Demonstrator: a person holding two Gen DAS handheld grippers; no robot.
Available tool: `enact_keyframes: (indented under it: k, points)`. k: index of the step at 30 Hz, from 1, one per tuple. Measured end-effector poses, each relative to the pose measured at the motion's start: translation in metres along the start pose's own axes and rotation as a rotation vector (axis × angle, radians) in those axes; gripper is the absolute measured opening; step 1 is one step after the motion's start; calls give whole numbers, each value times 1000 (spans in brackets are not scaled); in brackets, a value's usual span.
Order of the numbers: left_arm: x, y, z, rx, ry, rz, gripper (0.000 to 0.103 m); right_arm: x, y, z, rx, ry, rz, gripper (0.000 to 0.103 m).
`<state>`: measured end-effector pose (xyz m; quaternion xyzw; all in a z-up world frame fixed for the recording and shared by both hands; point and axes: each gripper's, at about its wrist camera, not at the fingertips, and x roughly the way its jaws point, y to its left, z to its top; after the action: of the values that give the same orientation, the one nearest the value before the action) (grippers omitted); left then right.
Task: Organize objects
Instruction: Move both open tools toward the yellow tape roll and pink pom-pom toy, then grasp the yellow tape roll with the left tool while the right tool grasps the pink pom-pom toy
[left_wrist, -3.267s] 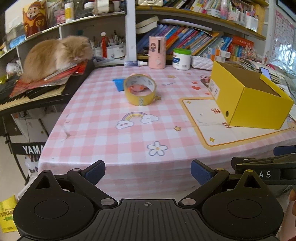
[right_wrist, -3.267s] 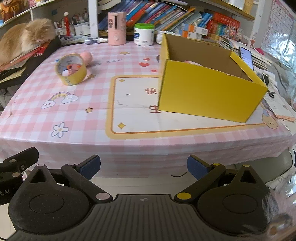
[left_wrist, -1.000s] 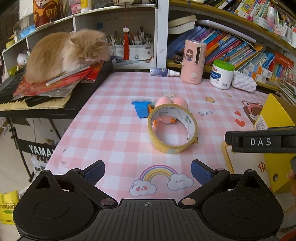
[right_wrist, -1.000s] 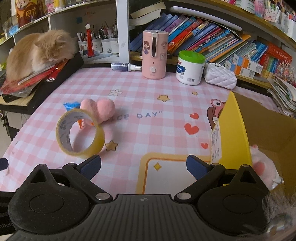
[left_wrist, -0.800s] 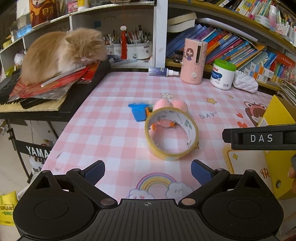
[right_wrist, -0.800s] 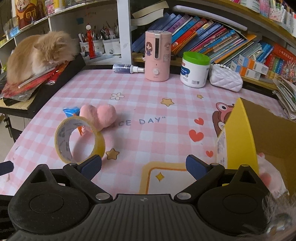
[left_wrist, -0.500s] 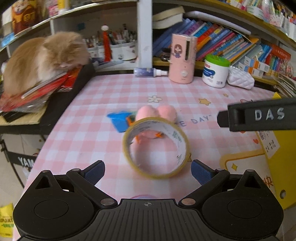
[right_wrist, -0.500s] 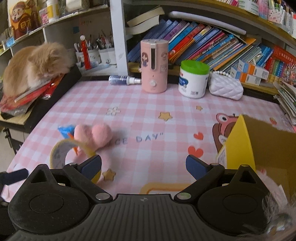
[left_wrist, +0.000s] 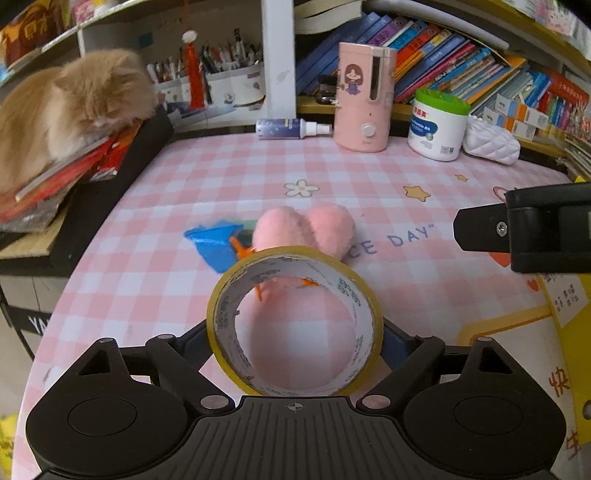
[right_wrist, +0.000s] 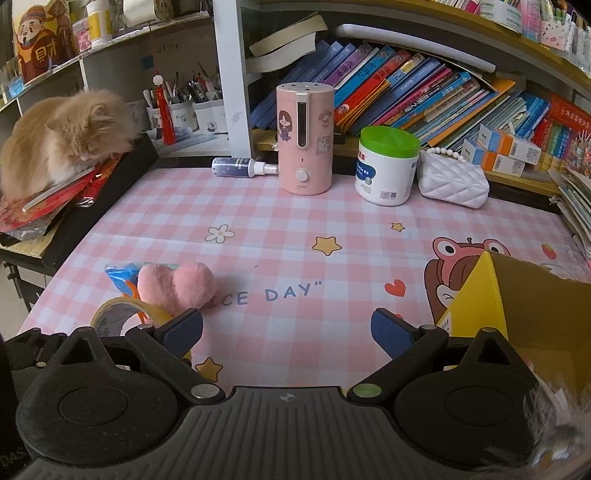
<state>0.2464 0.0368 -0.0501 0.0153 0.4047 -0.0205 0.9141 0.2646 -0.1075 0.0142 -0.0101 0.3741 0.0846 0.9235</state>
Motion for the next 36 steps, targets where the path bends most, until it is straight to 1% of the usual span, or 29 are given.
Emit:
enact_keyframes:
  k: [8,12,17,22,27,29,32,34,36]
  points:
    - [-35,38,-10,-115,-21,17,90,14,14,6,-19,11,37,99]
    - [-55,56,-20,-180,-31,31,90,25,29,10,-62,5,66,99]
    - [-69,68,-33,-234,-27,45,90,44,51,15,-125,-4,110,100]
    - [-75,73,-40,-256,-21,57,90,67,74,18,-193,4,193,101]
    - [-81,77,-42,-266,-27,66,90,88,92,17,-267,6,183,101]
    - [-82,77,-42,-266,-26,68,90,96,94,18,-267,5,203,101]
    - [-84,77,-42,-264,-29,66,90,109,96,21,-251,54,228,101]
    - [-85,78,-43,-263,-31,66,90,113,98,20,-258,82,241,98]
    - [-85,79,-43,-264,-31,66,90,115,100,16,-281,92,230,89]
